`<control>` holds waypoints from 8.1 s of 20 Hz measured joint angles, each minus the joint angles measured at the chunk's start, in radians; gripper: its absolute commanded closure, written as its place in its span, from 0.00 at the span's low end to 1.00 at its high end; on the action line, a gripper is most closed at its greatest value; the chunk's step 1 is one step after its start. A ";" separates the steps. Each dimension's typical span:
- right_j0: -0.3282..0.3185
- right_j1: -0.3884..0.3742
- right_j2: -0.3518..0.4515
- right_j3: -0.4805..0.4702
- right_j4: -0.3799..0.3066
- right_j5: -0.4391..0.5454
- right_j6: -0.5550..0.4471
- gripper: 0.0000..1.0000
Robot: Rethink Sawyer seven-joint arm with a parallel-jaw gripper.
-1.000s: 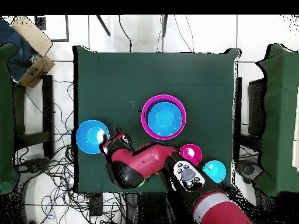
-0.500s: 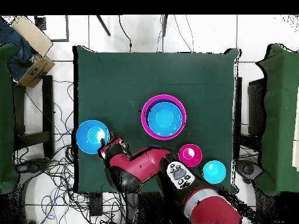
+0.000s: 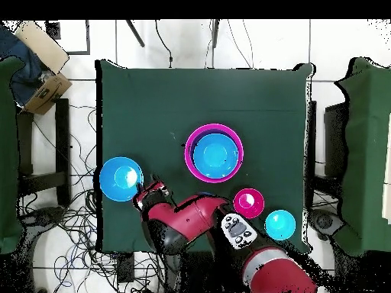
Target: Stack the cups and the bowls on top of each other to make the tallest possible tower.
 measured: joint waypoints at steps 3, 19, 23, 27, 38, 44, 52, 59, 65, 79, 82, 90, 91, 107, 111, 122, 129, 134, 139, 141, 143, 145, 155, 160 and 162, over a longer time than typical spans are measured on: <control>0.003 0.000 -0.009 0.000 0.000 -0.005 0.000 0.00; 0.144 0.057 -0.134 -0.028 -0.001 -0.026 0.000 0.00; 0.155 0.075 -0.147 -0.037 -0.001 -0.026 0.000 0.00; 0.155 0.082 -0.151 -0.047 -0.001 -0.019 0.000 0.00; 0.152 0.093 -0.150 -0.069 0.001 0.120 0.000 0.00; 0.171 0.093 -0.167 -0.100 0.056 0.222 0.002 0.00; 0.218 0.091 -0.210 -0.130 0.284 0.239 0.070 0.00; 0.218 0.084 -0.213 -0.130 0.345 0.239 0.116 0.00; 0.212 0.063 -0.213 -0.130 0.354 0.240 0.122 0.00; 0.095 -0.133 -0.117 -0.138 0.470 0.557 0.122 0.00; 0.100 -0.147 -0.117 -0.143 0.470 0.568 0.122 0.00; 0.182 -0.142 -0.131 -0.162 0.469 0.569 0.122 0.00; 0.211 -0.139 -0.135 -0.166 0.469 0.569 0.122 0.00; 0.239 -0.120 -0.151 -0.167 0.438 0.474 0.122 0.00; 0.233 -0.086 -0.173 -0.167 0.410 0.378 0.122 0.00; 0.238 -0.035 -0.211 -0.167 0.391 0.303 0.122 0.00; 0.277 0.000 -0.261 -0.168 0.385 0.283 0.122 0.00; 0.334 0.025 -0.298 -0.169 0.385 0.276 0.122 0.00; 0.391 0.037 -0.327 -0.172 0.385 0.276 0.122 0.00; 0.407 0.038 -0.332 -0.175 0.385 0.276 0.122 0.00; 0.419 0.038 -0.336 -0.178 0.385 0.276 0.122 0.00; 0.425 0.038 -0.339 -0.181 0.385 0.276 0.122 0.00; 0.432 0.051 -0.375 -0.191 0.385 0.276 0.122 0.00; 0.433 0.060 -0.383 -0.192 0.385 0.273 0.122 0.00; 0.436 0.066 -0.386 -0.193 0.385 0.270 0.122 0.00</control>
